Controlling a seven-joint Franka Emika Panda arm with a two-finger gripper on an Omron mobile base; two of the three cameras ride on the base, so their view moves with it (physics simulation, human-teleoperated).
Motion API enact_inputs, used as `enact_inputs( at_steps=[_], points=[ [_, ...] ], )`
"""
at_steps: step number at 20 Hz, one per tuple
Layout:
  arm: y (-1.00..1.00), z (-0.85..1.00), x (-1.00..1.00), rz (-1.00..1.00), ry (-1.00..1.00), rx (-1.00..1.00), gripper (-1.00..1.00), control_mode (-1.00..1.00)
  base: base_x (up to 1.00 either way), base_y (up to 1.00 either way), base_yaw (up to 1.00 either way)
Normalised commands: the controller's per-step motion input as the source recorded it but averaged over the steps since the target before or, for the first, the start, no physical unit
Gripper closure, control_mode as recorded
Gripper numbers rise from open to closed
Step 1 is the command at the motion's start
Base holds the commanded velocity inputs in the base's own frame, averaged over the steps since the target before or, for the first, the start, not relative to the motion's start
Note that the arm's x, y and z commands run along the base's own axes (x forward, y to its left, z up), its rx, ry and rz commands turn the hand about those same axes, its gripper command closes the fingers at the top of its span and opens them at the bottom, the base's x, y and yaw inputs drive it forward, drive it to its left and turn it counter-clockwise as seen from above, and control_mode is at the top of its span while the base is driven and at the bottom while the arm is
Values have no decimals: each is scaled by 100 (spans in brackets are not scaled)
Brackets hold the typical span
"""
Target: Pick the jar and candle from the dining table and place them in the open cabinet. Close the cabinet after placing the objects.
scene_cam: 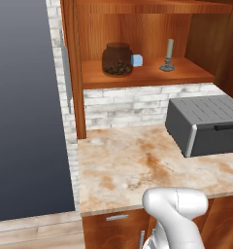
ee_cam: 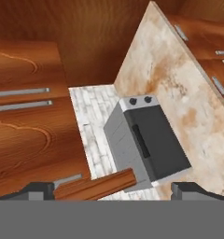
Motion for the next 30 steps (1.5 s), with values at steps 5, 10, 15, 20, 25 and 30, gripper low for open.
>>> enact_inputs(
  at_steps=[5,10,15,20,25,30],
  points=[
    [-8,0,25,10,0,4,-100,-100,0,0,0],
    [-17,0,21,14,0,14,-100,-100,0,0,0],
    [-14,-1,19,16,0,16,-100,-100,0,0,0],
    [-2,-5,18,16,-1,7,-100,-100,0,0,0],
    [0,-8,15,14,-5,1,-100,-100,0,0,0],
    [-1,-7,28,12,0,2,-100,-100,0,0,0]
  ],
)
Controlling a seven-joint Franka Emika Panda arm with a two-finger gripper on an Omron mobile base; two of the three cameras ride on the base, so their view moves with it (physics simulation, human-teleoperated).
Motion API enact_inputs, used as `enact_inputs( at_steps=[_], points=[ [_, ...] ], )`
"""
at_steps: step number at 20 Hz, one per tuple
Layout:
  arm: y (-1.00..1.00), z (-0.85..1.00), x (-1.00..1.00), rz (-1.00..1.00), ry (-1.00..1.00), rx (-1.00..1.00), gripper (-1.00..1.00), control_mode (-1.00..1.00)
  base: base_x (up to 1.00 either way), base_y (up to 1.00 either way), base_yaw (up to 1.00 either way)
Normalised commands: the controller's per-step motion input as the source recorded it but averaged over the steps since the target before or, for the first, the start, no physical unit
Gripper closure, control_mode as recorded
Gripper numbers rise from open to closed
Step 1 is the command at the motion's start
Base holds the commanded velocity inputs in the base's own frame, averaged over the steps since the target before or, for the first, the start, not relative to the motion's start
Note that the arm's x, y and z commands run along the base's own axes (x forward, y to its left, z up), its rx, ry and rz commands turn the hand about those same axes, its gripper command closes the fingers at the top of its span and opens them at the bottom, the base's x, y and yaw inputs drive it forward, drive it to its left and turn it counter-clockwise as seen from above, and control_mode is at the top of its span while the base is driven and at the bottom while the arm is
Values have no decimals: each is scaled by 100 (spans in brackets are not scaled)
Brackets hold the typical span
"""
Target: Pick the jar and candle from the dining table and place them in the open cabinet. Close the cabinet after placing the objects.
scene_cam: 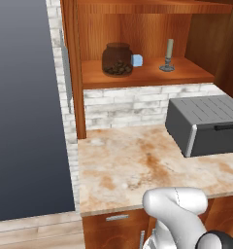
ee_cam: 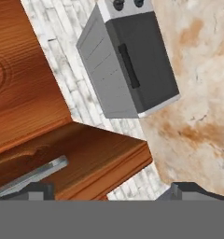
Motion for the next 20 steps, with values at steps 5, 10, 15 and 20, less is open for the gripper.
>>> enact_inputs(
  at_steps=[5,10,15,20],
  points=[
    [0,-1,31,12,0,5,-100,-100,0,0,0],
    [6,0,11,16,0,5,-100,-100,0,0,0],
    [9,1,1,13,0,7,-100,-100,0,0,0],
    [21,1,5,10,0,2,-100,-100,0,0,0]
  ],
)
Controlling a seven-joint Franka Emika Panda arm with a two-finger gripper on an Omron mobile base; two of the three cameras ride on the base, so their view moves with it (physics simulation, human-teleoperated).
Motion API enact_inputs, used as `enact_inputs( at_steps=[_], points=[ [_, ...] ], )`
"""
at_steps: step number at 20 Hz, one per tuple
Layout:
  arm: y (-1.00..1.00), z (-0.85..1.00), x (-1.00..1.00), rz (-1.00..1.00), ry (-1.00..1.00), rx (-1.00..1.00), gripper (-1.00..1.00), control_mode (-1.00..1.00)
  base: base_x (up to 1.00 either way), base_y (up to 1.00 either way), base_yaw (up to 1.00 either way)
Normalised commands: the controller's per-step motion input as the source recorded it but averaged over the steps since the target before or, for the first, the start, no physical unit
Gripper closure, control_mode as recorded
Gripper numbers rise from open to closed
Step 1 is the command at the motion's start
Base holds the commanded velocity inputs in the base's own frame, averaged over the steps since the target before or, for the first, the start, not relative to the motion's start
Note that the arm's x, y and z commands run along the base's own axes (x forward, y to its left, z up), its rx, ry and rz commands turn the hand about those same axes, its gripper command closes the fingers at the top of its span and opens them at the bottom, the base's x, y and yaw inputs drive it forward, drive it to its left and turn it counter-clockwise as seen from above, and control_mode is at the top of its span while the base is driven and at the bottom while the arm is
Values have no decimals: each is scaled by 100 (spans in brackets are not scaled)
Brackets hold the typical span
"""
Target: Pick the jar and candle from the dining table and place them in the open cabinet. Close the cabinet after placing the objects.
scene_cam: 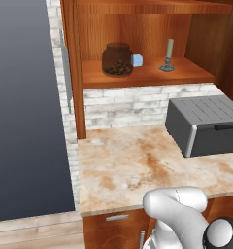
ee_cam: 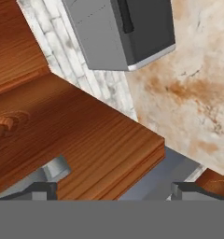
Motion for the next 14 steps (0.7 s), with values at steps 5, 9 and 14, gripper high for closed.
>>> enact_inputs(
  at_steps=[5,9,14],
  points=[
    [28,0,16,9,0,0,-100,-100,0,0,0],
    [34,0,25,5,0,0,-100,-100,0,0,0],
    [37,-1,35,2,0,0,-100,-100,0,0,0]
  ],
)
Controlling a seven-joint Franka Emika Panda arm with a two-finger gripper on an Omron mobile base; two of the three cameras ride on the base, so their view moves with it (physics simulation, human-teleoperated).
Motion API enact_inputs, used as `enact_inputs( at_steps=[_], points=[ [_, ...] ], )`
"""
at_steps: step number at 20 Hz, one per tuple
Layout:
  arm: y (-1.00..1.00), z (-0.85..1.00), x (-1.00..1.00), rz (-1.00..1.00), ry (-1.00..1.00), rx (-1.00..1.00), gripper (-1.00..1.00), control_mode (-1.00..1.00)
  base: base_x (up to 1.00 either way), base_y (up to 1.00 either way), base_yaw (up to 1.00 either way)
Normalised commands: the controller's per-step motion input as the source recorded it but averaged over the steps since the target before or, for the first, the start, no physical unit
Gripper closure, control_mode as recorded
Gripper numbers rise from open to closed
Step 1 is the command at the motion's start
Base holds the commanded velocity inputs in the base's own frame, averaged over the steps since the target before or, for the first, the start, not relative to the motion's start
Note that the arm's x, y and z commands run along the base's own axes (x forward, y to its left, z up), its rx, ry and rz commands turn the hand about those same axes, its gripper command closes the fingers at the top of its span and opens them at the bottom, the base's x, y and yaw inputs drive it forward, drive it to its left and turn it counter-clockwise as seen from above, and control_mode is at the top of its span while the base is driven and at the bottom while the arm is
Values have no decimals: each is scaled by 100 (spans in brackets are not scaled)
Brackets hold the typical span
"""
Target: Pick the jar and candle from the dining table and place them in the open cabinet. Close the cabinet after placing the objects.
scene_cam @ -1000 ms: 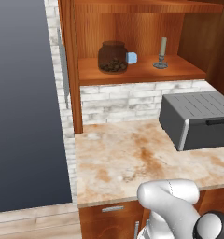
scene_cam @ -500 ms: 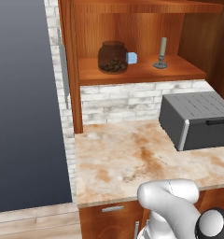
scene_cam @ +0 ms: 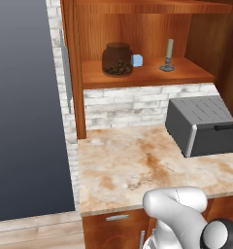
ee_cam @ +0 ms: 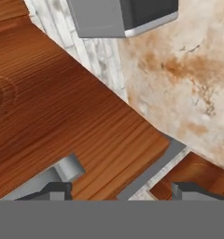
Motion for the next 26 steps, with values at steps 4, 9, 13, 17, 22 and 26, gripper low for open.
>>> enact_inputs(
  at_steps=[4,9,13,17,22,26],
  points=[
    [45,-6,37,2,0,-2,-100,-100,0,0,0],
    [46,-7,34,3,0,-3,-100,-100,0,0,0],
    [44,-8,34,4,0,-2,-100,-100,0,0,0],
    [41,-4,40,3,0,0,-100,-100,0,0,0],
    [39,-5,45,3,0,0,-100,-100,0,0,0],
    [36,-13,50,5,1,0,-100,-100,0,0,0]
  ],
)
